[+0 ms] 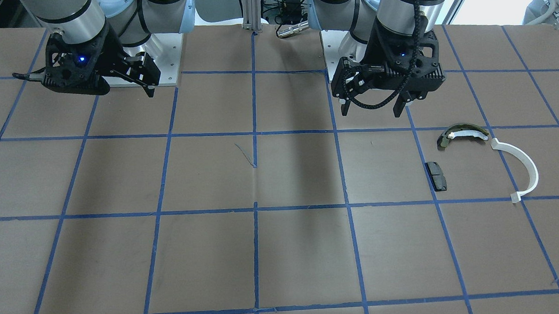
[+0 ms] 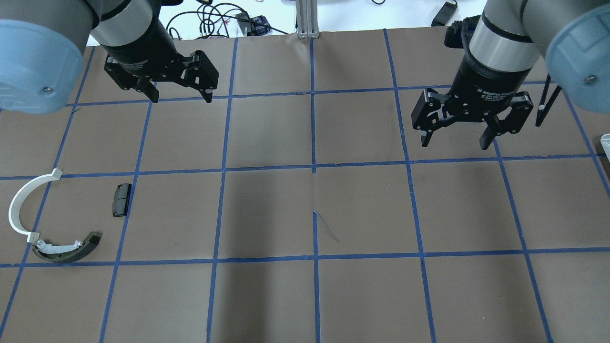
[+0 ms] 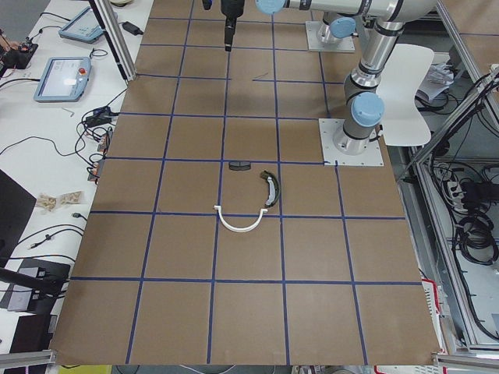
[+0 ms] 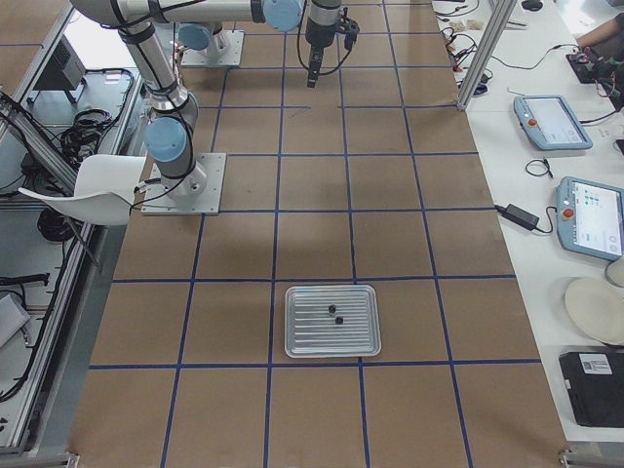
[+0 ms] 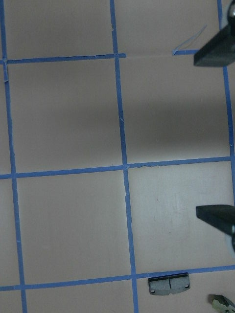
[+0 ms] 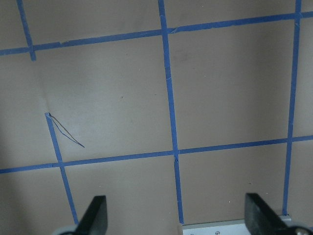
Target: Place bearing gear from tray to pile
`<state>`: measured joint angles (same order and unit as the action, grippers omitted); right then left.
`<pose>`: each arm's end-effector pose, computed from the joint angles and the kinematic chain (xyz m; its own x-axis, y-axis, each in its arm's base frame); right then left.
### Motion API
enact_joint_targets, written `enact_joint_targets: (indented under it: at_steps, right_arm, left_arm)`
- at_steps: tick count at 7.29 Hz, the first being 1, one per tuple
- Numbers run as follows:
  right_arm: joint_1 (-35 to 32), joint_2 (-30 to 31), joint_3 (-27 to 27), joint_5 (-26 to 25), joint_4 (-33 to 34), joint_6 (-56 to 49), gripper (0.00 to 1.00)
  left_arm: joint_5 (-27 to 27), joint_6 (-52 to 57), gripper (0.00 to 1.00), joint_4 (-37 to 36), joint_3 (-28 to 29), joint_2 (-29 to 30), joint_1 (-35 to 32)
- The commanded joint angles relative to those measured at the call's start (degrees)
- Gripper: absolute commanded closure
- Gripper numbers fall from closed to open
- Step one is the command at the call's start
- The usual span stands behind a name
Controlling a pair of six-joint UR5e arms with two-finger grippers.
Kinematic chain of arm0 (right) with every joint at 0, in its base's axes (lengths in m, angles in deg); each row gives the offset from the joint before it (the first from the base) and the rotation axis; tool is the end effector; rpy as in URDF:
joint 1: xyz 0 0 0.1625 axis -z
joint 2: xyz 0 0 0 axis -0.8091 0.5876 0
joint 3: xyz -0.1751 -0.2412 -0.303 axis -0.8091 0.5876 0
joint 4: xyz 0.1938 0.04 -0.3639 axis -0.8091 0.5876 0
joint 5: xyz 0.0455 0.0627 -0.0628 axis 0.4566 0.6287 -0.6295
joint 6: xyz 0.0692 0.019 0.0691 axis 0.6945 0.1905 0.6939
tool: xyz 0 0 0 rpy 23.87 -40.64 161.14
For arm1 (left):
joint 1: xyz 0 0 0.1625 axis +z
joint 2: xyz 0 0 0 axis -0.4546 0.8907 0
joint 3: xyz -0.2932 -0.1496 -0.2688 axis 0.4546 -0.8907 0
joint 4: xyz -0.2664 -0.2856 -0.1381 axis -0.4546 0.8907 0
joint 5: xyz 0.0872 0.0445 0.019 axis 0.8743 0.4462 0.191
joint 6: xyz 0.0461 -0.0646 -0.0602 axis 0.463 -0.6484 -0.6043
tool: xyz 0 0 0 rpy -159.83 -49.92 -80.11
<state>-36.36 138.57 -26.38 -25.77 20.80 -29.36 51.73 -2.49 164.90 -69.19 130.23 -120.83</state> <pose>0.1380 -0.4533 0.4764 -0.9944 0.1054 -0.0013 0.1042 0.9846 0.1402 -0.1672 -0.5002 0.5082 -0.9980 0.0635 0.0050 0.0624 0.9912 -0.1166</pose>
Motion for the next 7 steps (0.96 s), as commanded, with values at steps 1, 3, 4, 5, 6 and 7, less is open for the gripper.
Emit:
enact_joint_targets:
  at_steps: [1, 3, 4, 5, 6, 7]
  right_arm:
    - [0.11, -0.02, -0.01, -0.71, -0.06, -0.02, 0.00]
    - [0.11, -0.02, 0.08, -0.89, 0.02, 0.85, 0.00]
    - [0.29, -0.11, -0.01, -0.98, -0.06, 0.60, 0.00]
    - [0.55, -0.28, -0.01, 0.07, -0.06, 0.16, 0.00]
    - [0.55, -0.63, -0.01, 0.25, 0.02, 0.24, 0.00]
    - [0.55, -0.64, -0.01, -0.18, 0.11, -0.10, 0.00]
  left_arm:
    - [0.00, -0.08, 0.00, -0.22, 0.08, 0.05, 0.02]
    - [0.00, 0.01, 0.00, -0.22, 0.00, 0.05, 0.02]
    - [-0.08, 0.01, 0.00, -0.22, 0.08, 0.23, 0.02]
    - [-0.08, -0.08, 0.00, -0.13, 0.09, 0.49, 0.02]
    - [-0.08, -0.08, 0.00, -0.05, 0.00, 0.23, 0.02]
    - [-0.08, 0.01, 0.00, 0.04, 0.00, 0.14, 0.02]
